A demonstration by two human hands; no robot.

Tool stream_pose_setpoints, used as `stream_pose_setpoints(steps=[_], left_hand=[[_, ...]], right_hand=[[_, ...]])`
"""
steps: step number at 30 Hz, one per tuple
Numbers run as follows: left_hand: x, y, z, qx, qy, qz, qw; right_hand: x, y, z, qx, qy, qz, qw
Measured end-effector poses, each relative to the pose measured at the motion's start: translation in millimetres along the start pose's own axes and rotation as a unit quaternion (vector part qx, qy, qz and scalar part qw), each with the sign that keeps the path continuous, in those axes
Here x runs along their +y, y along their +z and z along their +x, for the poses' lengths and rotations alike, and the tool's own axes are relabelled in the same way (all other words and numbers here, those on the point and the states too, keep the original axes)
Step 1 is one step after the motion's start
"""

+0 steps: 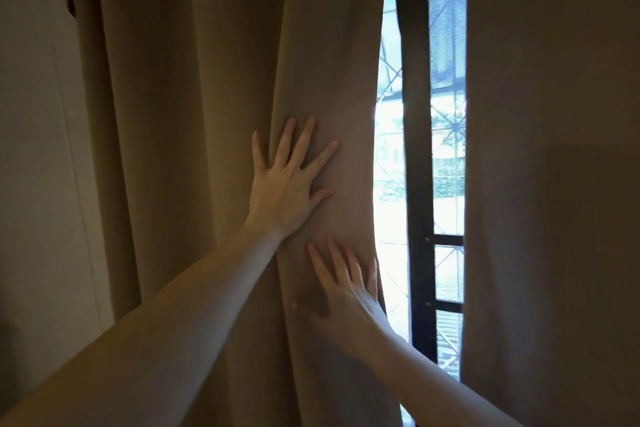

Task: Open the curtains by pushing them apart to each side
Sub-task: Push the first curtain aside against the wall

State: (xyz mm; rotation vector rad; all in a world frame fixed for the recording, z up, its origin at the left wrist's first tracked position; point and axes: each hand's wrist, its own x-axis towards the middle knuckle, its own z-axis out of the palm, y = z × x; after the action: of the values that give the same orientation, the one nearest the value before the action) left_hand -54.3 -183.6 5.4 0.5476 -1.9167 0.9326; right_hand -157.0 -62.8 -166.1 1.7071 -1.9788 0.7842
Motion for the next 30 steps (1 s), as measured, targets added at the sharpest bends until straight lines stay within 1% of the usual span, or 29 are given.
stream_pose_setpoints(steps=[3,7,13,18,24,30], left_hand=[[-32,11,-8,0.010,-0.005,0.014,1.000],[-72,23,-18,0.010,-0.006,0.024,1.000],[-128,34,-37,0.011,-0.006,0.062,0.998],[-171,44,-51,0.011,-0.010,0.086,0.996],[-221,63,-71,0.004,-0.023,0.095,0.995],[-257,74,-86,0.004,-0.037,0.115,0.993]], right_hand=[[-18,20,21,-0.003,-0.014,-0.003,1.000],[-44,49,46,0.025,-0.035,0.007,0.999],[-91,86,83,0.042,-0.045,0.024,0.998],[-127,116,110,0.024,-0.045,0.043,0.998],[-161,148,143,0.017,-0.064,0.052,0.996],[-186,174,169,0.015,-0.084,0.076,0.993]])
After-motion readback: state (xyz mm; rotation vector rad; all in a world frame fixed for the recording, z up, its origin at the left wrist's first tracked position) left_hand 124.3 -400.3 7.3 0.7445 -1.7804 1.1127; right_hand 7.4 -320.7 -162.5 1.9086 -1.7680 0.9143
